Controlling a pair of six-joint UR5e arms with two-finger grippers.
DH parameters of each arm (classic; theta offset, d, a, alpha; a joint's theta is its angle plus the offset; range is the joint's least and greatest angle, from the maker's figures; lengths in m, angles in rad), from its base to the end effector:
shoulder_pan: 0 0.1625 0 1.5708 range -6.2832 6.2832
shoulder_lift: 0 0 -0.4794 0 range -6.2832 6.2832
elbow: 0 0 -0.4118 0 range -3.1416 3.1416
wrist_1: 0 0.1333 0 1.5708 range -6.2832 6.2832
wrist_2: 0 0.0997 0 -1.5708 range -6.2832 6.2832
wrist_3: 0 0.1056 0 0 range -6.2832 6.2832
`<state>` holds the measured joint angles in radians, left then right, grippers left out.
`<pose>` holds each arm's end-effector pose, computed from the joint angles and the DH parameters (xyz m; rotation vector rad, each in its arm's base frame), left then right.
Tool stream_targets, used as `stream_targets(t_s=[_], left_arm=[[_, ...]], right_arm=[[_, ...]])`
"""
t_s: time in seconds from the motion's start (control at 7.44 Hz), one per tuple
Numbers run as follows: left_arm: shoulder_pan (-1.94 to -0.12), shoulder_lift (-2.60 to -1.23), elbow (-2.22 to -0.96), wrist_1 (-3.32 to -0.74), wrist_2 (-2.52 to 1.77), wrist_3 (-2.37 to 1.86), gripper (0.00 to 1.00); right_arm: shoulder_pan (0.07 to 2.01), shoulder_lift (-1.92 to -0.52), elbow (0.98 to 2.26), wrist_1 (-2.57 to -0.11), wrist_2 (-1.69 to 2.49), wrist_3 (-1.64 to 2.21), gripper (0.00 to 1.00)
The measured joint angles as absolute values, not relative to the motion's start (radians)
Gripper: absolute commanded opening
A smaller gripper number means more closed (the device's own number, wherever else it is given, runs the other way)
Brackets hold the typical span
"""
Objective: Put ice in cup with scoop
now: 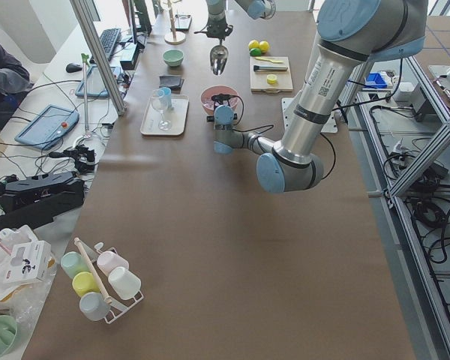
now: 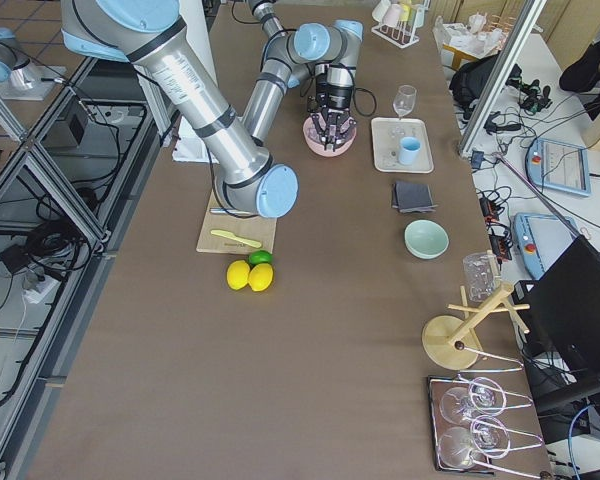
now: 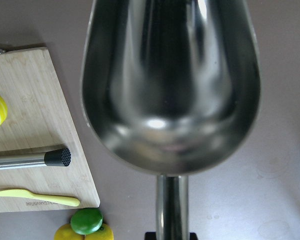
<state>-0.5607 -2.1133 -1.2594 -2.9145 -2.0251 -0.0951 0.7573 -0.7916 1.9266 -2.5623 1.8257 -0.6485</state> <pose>0.5829 -0.4687 0.3787 1.1952 1.1797 1.0593 -0.3802 -0.5062 0.2172 0.1330 -0.2911 -1.4691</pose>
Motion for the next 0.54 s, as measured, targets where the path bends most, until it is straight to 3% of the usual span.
stream_targets(t_s=[0.54], left_arm=[[-0.557, -2.114, -1.261, -2.916, -2.024, -0.095, 0.98]], right_arm=[[0.686, -0.706, 1.845, -2.613, 1.772, -0.653, 0.0]])
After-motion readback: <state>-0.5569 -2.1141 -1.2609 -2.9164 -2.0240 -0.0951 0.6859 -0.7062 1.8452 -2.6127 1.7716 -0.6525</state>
